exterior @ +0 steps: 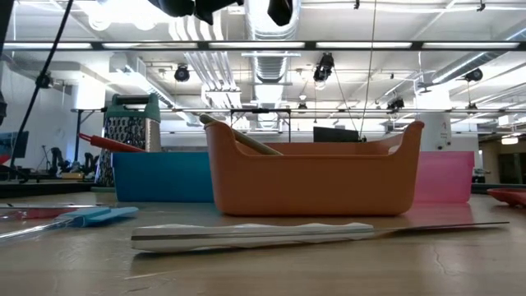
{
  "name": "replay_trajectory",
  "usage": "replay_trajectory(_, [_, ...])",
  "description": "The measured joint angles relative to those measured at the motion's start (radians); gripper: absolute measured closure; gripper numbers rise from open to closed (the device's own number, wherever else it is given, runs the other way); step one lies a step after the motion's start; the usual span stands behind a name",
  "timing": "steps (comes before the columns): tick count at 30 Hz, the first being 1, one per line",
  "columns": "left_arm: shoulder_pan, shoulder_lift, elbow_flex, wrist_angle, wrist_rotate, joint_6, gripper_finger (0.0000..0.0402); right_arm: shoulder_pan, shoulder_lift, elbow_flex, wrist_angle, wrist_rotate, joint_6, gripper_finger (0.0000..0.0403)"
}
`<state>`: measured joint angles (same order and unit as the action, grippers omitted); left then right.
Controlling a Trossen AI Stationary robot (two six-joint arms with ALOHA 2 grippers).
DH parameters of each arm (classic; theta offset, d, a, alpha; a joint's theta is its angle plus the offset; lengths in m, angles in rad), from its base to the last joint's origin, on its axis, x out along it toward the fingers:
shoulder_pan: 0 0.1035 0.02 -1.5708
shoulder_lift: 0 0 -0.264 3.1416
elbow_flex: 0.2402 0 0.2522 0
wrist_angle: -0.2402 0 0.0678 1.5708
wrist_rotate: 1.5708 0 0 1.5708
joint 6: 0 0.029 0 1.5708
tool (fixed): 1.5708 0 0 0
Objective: Pick & Place Kitchen Items
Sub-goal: Put the gold knife into the orange bin
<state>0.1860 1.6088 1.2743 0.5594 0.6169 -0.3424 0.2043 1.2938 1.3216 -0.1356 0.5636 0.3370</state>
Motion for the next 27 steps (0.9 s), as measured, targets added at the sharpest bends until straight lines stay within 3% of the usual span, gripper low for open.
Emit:
replay_trajectory(6, [0.0,-0.005,0.001,-0.019,0.004,-0.014,0.0347,0.0,-0.008,0.0,-0.009,0.0,0.001,0.0366])
replay_trajectory(13, [0.02,-0.051,0.012,-0.164,0.036,-0.042,0.0347,0.001,-0.084,-0.002,-0.125,-0.001,0.008,0.0324])
replay_trajectory(19, [0.038,-0.159,0.016,-0.451,0.046,0.07,0.0347,0.002,-0.167,0.0,-0.373,-0.015,0.163,0.0299])
replay_trajectory(27, [0.051,-0.28,0.072,-0.926,-0.03,0.199,0.0347,0.002,-0.254,-0.001,-0.705,-0.018,0.364,0.0299])
